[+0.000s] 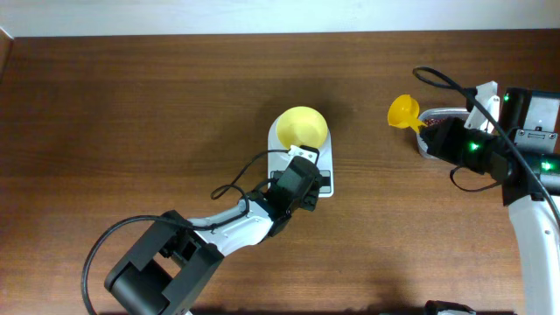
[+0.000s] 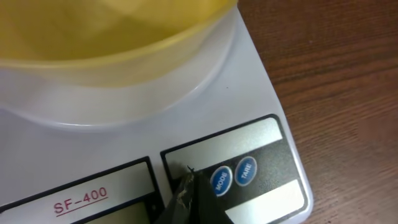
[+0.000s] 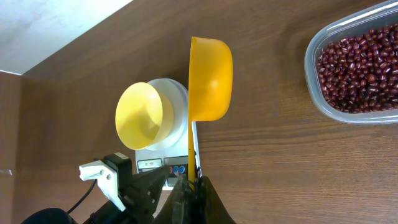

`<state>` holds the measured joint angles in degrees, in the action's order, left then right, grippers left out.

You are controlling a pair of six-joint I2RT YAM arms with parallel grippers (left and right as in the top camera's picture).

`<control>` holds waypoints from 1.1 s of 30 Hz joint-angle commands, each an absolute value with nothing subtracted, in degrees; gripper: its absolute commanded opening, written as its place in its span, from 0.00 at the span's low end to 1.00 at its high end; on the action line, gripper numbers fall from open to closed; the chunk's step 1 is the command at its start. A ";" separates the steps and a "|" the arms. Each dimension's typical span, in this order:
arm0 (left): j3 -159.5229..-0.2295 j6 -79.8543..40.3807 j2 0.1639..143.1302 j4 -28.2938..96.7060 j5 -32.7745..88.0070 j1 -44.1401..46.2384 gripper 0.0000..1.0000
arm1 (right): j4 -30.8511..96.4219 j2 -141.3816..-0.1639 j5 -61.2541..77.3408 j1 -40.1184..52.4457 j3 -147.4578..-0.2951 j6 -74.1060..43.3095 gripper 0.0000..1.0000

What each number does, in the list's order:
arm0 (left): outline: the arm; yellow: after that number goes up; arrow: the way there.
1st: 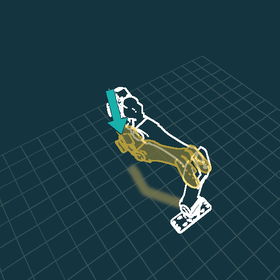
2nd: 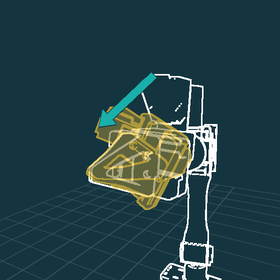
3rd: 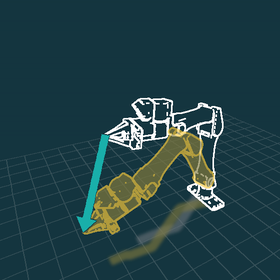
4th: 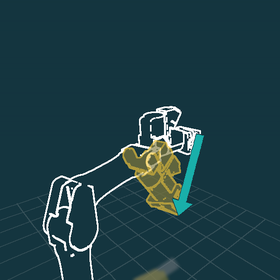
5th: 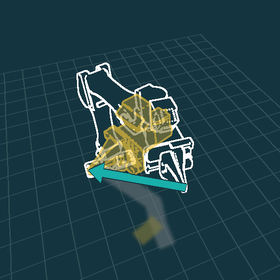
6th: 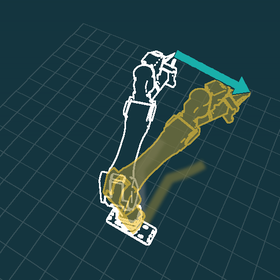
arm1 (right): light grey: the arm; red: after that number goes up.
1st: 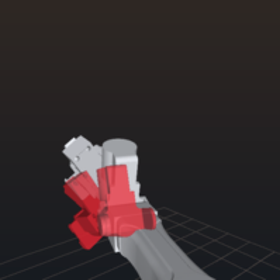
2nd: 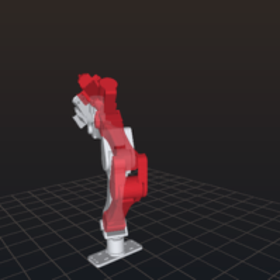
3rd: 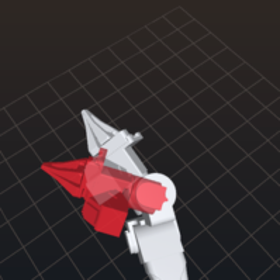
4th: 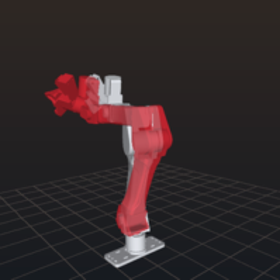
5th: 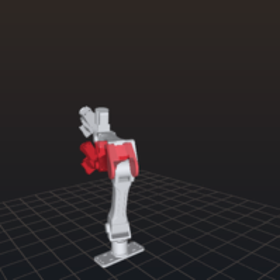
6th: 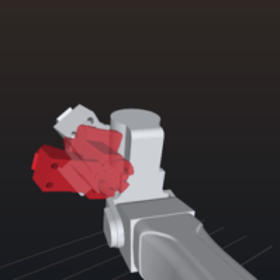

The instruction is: Scoop item into bowl and weigh 50g on scale

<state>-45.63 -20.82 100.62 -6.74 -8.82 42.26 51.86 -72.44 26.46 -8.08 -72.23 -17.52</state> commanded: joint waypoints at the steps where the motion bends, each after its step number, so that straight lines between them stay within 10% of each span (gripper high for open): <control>1: -45.25 -20.95 101.69 -7.03 -10.94 42.37 0.00 | 51.66 -72.53 26.15 -8.32 -73.41 -16.69 0.04; 33: -45.25 -20.97 104.88 -4.86 -9.06 42.37 0.00 | 51.68 -72.53 26.13 -8.32 -73.41 -16.69 0.04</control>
